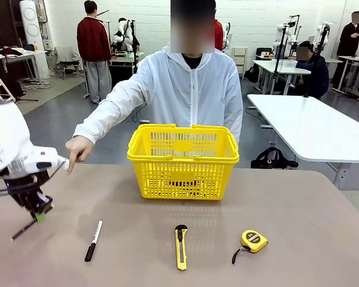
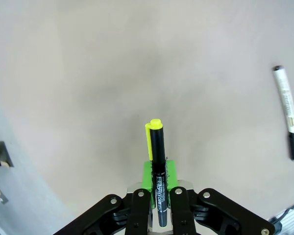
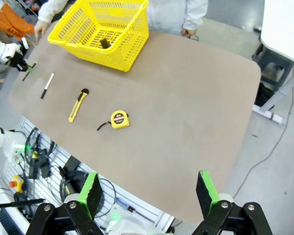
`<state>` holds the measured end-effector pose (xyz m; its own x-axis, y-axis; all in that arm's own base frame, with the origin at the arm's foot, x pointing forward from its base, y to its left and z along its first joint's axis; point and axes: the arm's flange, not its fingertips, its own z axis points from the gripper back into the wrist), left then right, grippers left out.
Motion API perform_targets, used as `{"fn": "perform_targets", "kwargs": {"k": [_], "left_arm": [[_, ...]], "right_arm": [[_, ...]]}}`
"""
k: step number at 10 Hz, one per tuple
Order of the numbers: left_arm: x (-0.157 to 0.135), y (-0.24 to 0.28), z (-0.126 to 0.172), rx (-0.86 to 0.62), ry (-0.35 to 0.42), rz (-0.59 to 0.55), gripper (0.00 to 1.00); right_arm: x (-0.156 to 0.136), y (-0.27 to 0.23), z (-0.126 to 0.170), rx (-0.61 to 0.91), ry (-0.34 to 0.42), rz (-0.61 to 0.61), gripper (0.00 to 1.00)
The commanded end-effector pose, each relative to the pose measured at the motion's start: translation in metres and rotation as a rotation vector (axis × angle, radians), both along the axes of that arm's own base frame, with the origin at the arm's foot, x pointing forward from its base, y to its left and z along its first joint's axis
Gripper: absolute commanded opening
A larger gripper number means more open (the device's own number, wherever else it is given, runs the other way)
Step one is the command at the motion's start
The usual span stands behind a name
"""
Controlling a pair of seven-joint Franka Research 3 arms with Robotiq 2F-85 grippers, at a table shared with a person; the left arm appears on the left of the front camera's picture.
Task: Place the items the person wants into the basket.
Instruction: Pick up the item the person points to and place it in the Market Basket.
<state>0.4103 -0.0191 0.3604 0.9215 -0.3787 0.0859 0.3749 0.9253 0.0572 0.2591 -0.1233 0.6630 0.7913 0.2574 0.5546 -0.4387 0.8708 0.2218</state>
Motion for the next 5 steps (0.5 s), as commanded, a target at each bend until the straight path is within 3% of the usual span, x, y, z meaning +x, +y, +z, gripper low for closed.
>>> {"fn": "perform_targets", "kwargs": {"k": [1,2,5], "left_arm": [[-0.06,-0.008,0.07,0.006,-0.1,-0.063,0.0],[-0.059,-0.018,0.109,-0.011,-0.135,-0.066,0.0],[-0.03,-0.066,0.171,0.018,-0.18,-0.11,0.0]], "right_arm": [[0.0,0.001,-0.002,0.02,-0.006,0.018,1.0],[0.0,0.001,-0.002,0.02,-0.006,0.018,1.0],[0.0,0.001,-0.002,0.02,-0.006,0.018,1.0]]}}
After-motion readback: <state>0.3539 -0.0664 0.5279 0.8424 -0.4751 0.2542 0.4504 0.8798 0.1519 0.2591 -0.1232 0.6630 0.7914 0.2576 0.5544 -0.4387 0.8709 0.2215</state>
